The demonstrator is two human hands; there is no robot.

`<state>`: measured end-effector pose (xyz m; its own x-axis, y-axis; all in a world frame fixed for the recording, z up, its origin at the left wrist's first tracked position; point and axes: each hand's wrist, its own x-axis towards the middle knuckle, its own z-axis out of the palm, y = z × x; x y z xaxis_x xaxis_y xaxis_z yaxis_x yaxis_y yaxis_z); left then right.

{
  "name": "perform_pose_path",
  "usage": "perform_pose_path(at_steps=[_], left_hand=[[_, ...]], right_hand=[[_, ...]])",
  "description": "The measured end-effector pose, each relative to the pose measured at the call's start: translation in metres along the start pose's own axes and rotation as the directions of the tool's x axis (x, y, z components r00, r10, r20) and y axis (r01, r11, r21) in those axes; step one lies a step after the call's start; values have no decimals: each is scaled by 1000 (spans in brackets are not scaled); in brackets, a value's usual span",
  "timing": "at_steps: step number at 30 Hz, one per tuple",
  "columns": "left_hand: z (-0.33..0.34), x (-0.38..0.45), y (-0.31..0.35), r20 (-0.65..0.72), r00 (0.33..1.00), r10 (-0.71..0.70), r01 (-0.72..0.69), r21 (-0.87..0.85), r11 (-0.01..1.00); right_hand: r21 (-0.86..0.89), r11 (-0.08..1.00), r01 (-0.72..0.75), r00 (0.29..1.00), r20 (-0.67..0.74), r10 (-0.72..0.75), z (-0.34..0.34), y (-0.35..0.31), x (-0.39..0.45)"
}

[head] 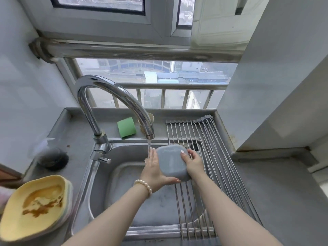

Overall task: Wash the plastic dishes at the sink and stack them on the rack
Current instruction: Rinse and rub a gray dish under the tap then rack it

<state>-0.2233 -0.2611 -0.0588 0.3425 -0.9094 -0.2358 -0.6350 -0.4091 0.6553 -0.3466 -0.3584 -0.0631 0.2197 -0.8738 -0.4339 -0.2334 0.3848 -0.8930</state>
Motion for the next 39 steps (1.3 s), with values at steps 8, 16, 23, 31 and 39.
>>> perform_pose_path(at_steps=[8, 16, 23, 31, 39], left_hand=[[43, 29, 42, -99, 991, -85, 86, 9, 996], [56, 54, 46, -4, 989, -146, 142, 248, 958], [33, 18, 9, -90, 985, -145, 167, 344, 924], [-69, -28, -54, -279, 894, -350, 447, 604, 660], [-97, -12, -56, -187, 942, -278, 332, 419, 845]], right_hand=[[45, 999, -25, 999, -44, 27, -51, 5, 32], [-716, 691, 96, 995, 84, -50, -67, 8, 44], [-954, 236, 186, 976, 152, -155, -50, 7, 31], [-916, 274, 294, 931, 209, -299, 3, -10, -3], [-882, 342, 324, 915, 201, -349, 19, -15, -31]])
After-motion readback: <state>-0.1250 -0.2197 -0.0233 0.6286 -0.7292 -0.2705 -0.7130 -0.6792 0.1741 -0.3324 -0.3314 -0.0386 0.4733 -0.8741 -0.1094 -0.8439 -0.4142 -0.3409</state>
